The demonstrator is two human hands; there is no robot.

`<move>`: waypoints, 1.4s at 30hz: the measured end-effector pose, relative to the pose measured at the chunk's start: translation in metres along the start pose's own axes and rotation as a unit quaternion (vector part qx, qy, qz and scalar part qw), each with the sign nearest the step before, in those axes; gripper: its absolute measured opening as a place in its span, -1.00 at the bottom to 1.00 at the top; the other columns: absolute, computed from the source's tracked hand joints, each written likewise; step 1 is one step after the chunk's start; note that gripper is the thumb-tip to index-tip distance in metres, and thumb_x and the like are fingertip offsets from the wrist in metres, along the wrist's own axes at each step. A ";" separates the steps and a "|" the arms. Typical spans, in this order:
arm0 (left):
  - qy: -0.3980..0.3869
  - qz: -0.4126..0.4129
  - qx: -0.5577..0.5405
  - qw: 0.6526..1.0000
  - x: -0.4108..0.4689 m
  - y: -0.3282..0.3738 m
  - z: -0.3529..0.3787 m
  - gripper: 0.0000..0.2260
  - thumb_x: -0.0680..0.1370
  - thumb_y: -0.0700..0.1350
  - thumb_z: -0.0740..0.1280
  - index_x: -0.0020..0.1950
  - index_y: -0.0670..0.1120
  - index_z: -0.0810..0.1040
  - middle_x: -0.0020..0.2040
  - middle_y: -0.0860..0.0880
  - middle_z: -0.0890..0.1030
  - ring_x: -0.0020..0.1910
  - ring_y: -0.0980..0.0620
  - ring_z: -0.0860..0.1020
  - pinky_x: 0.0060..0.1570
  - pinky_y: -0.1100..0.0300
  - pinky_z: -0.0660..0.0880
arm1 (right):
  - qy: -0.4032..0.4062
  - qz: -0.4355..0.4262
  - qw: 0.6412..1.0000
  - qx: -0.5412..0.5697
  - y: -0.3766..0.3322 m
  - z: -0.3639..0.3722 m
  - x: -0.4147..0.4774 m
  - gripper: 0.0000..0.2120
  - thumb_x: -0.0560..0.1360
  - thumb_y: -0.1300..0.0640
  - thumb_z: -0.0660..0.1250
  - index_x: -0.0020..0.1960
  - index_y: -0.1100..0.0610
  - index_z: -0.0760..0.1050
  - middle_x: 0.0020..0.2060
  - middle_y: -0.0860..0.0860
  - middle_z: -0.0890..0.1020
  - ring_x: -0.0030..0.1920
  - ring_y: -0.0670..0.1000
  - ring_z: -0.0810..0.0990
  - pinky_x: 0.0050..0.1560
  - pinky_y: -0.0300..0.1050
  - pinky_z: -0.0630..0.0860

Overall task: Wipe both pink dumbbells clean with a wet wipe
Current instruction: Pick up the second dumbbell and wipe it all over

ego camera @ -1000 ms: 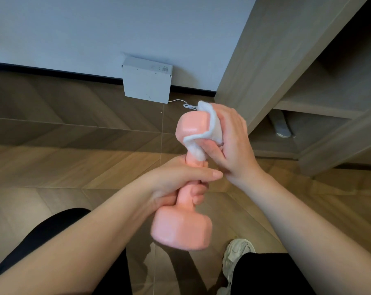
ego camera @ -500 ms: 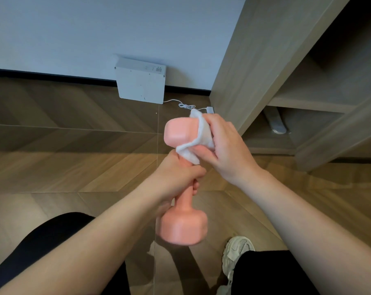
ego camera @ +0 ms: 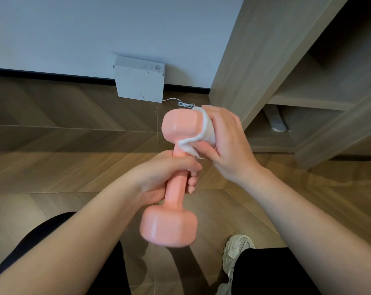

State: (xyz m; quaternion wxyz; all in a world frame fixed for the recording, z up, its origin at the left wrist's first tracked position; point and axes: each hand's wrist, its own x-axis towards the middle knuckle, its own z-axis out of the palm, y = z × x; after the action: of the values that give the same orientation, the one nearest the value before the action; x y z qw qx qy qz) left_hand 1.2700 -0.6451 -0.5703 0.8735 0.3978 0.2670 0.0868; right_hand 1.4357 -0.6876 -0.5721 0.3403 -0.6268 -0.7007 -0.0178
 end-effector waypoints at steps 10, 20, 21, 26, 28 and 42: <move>0.196 0.031 0.080 0.977 0.011 -0.016 0.001 -0.83 0.42 -0.42 0.35 -0.20 -0.16 0.49 -0.54 -0.02 0.39 -0.59 0.09 0.35 -0.59 0.28 0.32 | -0.056 0.014 0.997 -0.047 -0.004 0.010 -0.001 -0.34 0.51 -0.32 0.11 0.34 0.17 0.45 0.30 0.00 0.51 0.37 0.04 0.42 0.44 0.14 0.17; -0.067 -0.012 -0.130 0.989 -0.006 0.008 -0.006 -0.90 0.36 -0.26 0.29 -0.28 -0.11 0.40 -0.47 0.03 0.27 -0.61 0.19 0.24 -0.66 0.38 0.17 | -0.055 0.012 0.997 0.045 0.011 0.014 -0.006 -0.31 0.59 -0.31 -0.09 0.38 0.19 0.39 0.28 -0.01 0.49 0.30 -0.08 0.40 0.28 -0.02 0.29; -0.077 -0.006 -0.122 0.990 -0.006 0.010 -0.008 -0.87 0.35 -0.24 0.32 -0.34 -0.10 0.38 -0.48 0.03 0.28 -0.62 0.18 0.25 -0.66 0.37 0.18 | -0.055 0.013 0.997 0.058 0.012 0.014 -0.007 -0.39 0.61 -0.24 -0.03 0.34 0.21 0.41 0.18 -0.05 0.49 0.22 -0.18 0.37 0.20 -0.06 0.29; -0.062 0.007 -0.107 0.992 -0.001 0.010 -0.006 -0.77 0.40 -0.03 0.38 -0.33 -0.09 0.38 -0.48 0.02 0.27 -0.63 0.15 0.25 -0.68 0.34 0.23 | -0.067 0.053 0.991 0.098 0.012 0.012 -0.005 -0.66 0.52 0.04 0.15 0.23 0.16 0.46 0.00 -0.38 0.40 0.08 -0.36 0.34 0.08 -0.16 0.31; -0.042 0.014 -0.117 0.992 0.000 0.009 -0.009 -0.73 0.42 0.06 0.33 -0.30 -0.09 0.37 -0.47 0.02 0.27 -0.62 0.15 0.24 -0.67 0.34 0.22 | -0.075 0.088 0.988 0.106 0.010 0.011 -0.007 -0.74 0.56 0.02 0.19 0.18 0.10 0.47 -0.07 -0.44 0.42 -0.01 -0.35 0.41 0.04 -0.16 0.32; 0.057 0.105 -0.071 0.990 0.003 0.013 -0.031 -0.74 0.41 0.01 0.39 -0.33 -0.06 0.36 -0.51 0.02 0.26 -0.60 0.09 0.25 -0.61 0.29 0.26 | -0.244 0.291 0.859 0.343 -0.006 -0.011 -0.024 -0.86 0.56 0.04 0.29 -0.05 0.04 0.60 -0.17 -0.04 0.62 -0.11 -0.23 0.58 0.02 -0.27 0.50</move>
State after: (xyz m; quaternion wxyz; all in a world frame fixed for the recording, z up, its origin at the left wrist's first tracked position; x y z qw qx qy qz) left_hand 1.2566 -0.6150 -0.5784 0.8690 0.3546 0.2665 0.2192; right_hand 1.4349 -0.7149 -0.5734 0.3412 -0.6301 -0.5086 0.4774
